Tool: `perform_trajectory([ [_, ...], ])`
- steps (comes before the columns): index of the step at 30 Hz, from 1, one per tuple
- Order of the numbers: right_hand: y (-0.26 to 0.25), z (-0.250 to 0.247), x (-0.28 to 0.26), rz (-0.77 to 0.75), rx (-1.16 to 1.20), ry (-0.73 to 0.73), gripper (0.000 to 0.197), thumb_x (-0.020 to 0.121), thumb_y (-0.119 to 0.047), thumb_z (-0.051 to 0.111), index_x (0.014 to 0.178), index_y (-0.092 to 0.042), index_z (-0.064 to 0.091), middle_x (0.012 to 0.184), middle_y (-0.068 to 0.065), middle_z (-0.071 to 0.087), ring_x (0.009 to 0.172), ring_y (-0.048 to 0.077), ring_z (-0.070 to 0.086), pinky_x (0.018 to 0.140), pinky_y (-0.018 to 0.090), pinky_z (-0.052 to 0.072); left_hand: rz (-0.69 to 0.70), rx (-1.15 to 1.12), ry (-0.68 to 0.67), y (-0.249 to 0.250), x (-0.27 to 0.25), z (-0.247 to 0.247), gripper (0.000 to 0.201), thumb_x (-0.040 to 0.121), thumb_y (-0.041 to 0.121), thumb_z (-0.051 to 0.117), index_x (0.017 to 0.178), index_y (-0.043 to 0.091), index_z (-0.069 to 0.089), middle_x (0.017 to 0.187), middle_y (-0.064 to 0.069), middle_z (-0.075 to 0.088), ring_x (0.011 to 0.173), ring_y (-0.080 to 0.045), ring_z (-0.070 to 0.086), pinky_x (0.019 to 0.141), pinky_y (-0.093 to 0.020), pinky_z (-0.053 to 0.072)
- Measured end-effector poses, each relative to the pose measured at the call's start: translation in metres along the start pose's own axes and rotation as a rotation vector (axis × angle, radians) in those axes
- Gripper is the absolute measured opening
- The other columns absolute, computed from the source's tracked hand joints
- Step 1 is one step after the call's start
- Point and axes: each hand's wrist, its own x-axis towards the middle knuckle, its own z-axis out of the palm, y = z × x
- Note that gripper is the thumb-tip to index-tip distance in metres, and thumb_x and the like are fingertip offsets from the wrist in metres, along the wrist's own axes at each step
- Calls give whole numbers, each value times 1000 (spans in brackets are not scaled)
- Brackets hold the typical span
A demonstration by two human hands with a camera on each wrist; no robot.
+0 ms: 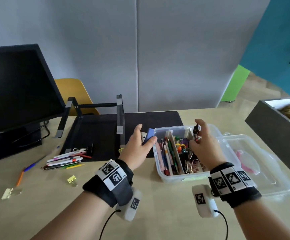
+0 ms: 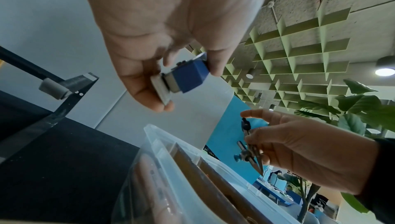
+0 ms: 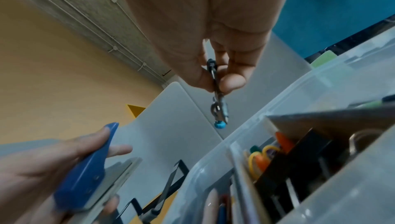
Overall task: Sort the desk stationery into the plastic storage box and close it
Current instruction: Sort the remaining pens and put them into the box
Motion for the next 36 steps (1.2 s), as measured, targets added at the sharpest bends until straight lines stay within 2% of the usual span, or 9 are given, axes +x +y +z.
perform_trajectory([
  [5, 37, -35, 13, 41, 7, 106, 69, 78, 4, 54, 136, -24, 28, 98, 8, 54, 79, 29, 56, 71, 34, 45, 7, 74, 41, 15, 2, 20, 86, 81, 52, 64, 148, 17, 23, 129, 2, 56, 120, -14, 50, 104, -32, 39],
  [7, 56, -42, 20, 72, 15, 154, 55, 79, 4, 53, 126, -19, 36, 97, 11, 58, 79, 33, 60, 72, 38, 49, 19, 88, 59, 21, 1, 27, 76, 84, 44, 66, 145, 14, 32, 108, 13, 59, 107, -6, 52, 96, -24, 38],
  [10, 76, -48, 26, 109, 13, 184, 27, 84, -2, 53, 103, -18, 42, 92, 11, 63, 79, 35, 63, 72, 43, 52, 28, 84, 60, 22, 3, 38, 79, 75, 55, 67, 140, 18, 41, 121, 11, 60, 113, -7, 54, 100, -27, 42],
  [13, 90, -48, 28, 94, -52, 138, 14, 87, -7, 55, 100, -12, 53, 88, 10, 65, 76, 30, 62, 64, 32, 47, 30, 88, 53, 21, 7, 48, 92, 63, 68, 63, 140, 22, 43, 122, 8, 62, 112, -9, 58, 100, -34, 46],
  [18, 93, -41, 30, 41, -37, 5, 12, 87, -9, 60, 92, -9, 71, 77, 3, 68, 66, 13, 57, 56, 7, 39, 39, 118, 88, 32, 9, 58, 65, 79, 44, 70, 134, 18, 47, 94, 18, 59, 91, 0, 58, 81, -18, 45],
  [26, 107, -27, 36, -2, -220, -177, 20, 87, -12, 62, 103, -16, 73, 115, -4, 68, 100, 18, 63, 88, 20, 46, 47, 117, 82, 33, 13, 66, 65, 77, 45, 72, 131, 18, 48, 104, 7, 62, 98, -9, 60, 89, -28, 51],
  [29, 110, -24, 37, -67, -477, -317, 19, 91, -10, 49, 90, -14, 67, 96, 1, 62, 82, 19, 60, 80, 28, 48, 63, 122, 81, 34, 15, 67, 52, 78, 43, 72, 121, 23, 51, 97, 11, 62, 92, -5, 60, 83, -23, 51],
  [33, 113, -23, 36, -125, -625, -469, 28, 90, -8, 38, 89, -24, 61, 94, 1, 65, 87, 19, 55, 114, 34, 21, 101, 127, 77, 40, 21, 65, 35, 78, 42, 72, 102, 25, 55, 88, 9, 64, 85, -4, 61, 72, -19, 50],
  [36, 111, -27, 37, -78, -475, -396, 31, 91, -9, 40, 98, -17, 69, 96, 5, 71, 92, 21, 59, 106, 33, 36, 120, 157, 63, 44, 29, 66, 36, 75, 46, 73, 97, 20, 59, 84, 4, 65, 81, -10, 63, 72, -29, 52],
])
